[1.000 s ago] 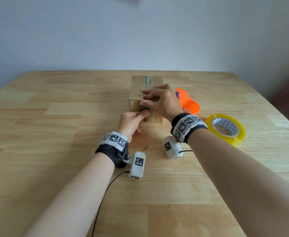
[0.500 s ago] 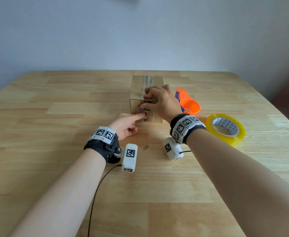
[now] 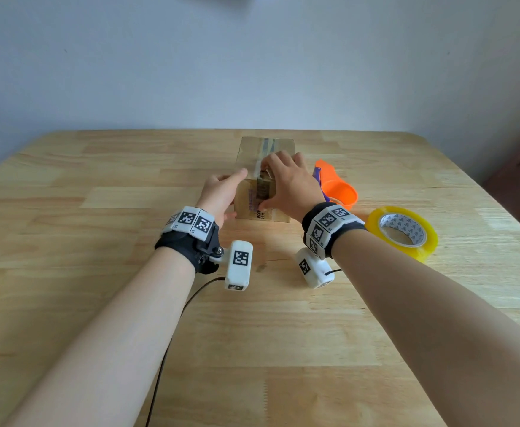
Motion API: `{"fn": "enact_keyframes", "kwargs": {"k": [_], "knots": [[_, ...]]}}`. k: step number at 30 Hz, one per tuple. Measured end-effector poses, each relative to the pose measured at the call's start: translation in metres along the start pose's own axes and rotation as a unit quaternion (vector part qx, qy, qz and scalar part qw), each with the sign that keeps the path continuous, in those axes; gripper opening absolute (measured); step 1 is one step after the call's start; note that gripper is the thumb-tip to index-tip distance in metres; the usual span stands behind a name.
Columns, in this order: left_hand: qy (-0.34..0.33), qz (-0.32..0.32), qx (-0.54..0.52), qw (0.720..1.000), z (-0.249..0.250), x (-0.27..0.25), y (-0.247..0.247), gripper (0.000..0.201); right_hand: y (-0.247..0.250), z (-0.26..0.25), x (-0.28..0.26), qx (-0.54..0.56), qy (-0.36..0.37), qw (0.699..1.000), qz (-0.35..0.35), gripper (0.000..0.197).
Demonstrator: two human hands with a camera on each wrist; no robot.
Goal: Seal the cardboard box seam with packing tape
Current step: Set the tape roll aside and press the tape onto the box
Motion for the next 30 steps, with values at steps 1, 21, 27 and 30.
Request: {"fn": "enact_keyframes", "kwargs": {"k": [1, 21, 27, 30], "knots": [[0.003, -0.001, 0.007, 1.000, 0.000, 0.000, 0.001, 0.054, 0.000, 0.000, 0.000, -0.006, 0.004, 1.000, -0.007, 0.078], [0.054, -0.045, 0.017, 0.997, 0.003, -0.015, 0.000, 0.030, 0.006, 0.007, 0.000, 0.025, 0.019, 0.997, -0.064, 0.070], [0.058, -0.053, 0.021, 0.997, 0.001, -0.015, 0.001, 0.046, 0.004, -0.004, 0.009, -0.008, -0.042, 0.999, -0.030, 0.061], [0.053, -0.051, 0.026, 0.997, 0.000, -0.012, 0.003, 0.046, 0.001, -0.010, 0.010, -0.040, -0.052, 0.997, -0.042, 0.076]]}}
Point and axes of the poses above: each hand's wrist, its own x-axis towards the middle knuckle, its own y-axis out of the back of the hand, z = x × y, the point moved 7 cm from there along x, towards the middle knuckle, and after that the axes turned 7 degrees about -y, right-handed, at the moved point
